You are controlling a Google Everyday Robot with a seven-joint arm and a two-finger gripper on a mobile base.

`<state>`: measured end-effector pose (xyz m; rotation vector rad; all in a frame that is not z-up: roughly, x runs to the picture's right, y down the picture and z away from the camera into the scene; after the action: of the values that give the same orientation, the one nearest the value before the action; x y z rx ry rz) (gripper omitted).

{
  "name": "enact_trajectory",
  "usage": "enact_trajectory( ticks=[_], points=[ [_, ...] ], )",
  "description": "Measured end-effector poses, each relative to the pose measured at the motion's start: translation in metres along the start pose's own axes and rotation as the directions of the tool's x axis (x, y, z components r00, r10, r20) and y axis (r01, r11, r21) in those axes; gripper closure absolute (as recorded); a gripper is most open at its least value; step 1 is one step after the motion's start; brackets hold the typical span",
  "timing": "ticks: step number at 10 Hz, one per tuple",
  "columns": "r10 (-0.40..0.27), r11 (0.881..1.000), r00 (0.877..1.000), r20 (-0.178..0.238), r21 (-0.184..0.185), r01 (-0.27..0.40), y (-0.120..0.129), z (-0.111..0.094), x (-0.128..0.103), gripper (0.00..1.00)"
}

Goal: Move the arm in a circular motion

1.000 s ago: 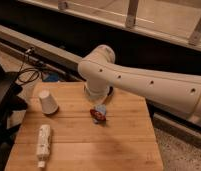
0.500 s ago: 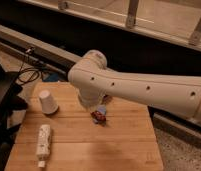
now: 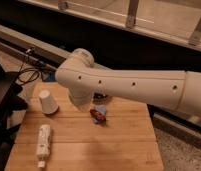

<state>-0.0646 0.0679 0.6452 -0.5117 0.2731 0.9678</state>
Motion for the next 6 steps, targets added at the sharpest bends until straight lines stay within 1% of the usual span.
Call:
enact_trajectory(
  ticks=[2,3,4,5,6],
  points=[
    [-0.009,1.000,1.000,0.003,0.010,0.009,0.008,-0.004,-0.010,0.90],
    [-0.006,1.000,1.000,0.004,0.010,0.005,0.014,-0.005,-0.023,0.90],
    [0.008,1.000,1.000,0.006,0.009,-0.008,0.011,-0.004,-0.034,0.90],
    [0.023,1.000,1.000,0.007,0.009,-0.023,0.004,-0.002,-0.042,0.90],
    [0.040,0.999,0.999,0.010,0.008,-0.040,-0.007,-0.002,-0.044,0.90]
  ],
)
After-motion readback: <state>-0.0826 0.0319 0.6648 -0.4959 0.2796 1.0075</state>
